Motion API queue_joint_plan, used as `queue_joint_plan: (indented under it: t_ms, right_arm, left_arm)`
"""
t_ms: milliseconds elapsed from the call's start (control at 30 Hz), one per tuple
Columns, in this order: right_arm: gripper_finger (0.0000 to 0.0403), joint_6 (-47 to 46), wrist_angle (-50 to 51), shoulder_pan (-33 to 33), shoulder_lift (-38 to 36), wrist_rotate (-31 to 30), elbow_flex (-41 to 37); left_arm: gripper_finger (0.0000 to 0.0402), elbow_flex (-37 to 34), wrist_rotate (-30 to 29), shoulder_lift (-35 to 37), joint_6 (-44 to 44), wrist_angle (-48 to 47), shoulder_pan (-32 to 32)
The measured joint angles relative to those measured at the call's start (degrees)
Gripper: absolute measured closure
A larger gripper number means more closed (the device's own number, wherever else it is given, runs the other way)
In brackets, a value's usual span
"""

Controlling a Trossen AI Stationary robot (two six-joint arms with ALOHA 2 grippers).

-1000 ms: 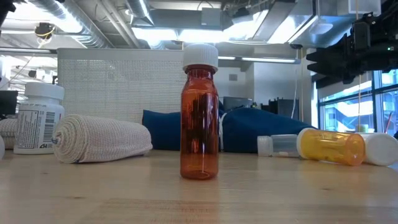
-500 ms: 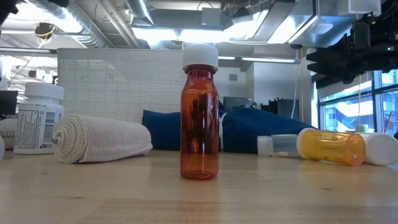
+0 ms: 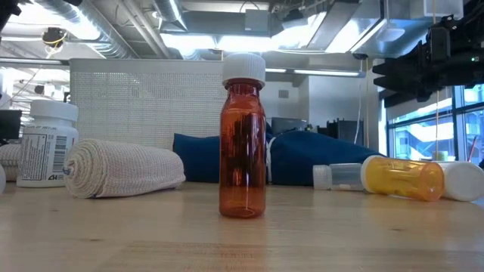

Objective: Pick & place medical supplies in basket/bin
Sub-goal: Put the bottom left white bandage into the white container

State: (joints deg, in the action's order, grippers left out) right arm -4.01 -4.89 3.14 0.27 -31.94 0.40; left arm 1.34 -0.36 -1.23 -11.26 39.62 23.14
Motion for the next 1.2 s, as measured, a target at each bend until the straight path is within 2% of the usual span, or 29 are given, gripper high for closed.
queue_joint_plan:
  t_ms: [133,333,467,600,933,1100,1200]
  right_arm:
    - [0.0146,0.0,0.0,0.0,0.0,0.0,0.0]
    - [0.0146,0.0,0.0,0.0,0.0,0.0,0.0]
    - [0.0146,0.0,0.0,0.0,0.0,0.0,0.0]
    - [0.0146,0.0,0.0,0.0,0.0,0.0,0.0]
    - [0.0146,0.0,0.0,0.0,0.0,0.0,0.0]
    - [0.0146,0.3,0.0,0.0,0.0,0.0,0.0]
    - [0.0146,1.5,0.0,0.0,0.0,0.0,0.0]
  left_arm:
    - [0.0247,0.0,-0.1,0.0,-2.7,1.4,0.0]
    - [0.0246,0.0,-0.5,0.0,0.7,2.6,0.0]
    - [0.0239,0.0,-6.9,0.0,1.5,2.9,0.0]
    - [0.0205,0.0,-12.2,0.0,1.5,2.6,0.0]
    - [0.0077,0.1,-16.7,0.0,1.7,2.6,0.0]
    - [0.0062,3.6,-16.7,-0.4,1.6,1.2,0.0]
    - [0.0063,8.9,-19.0,-2.9,2.4,-8.6,0.0]
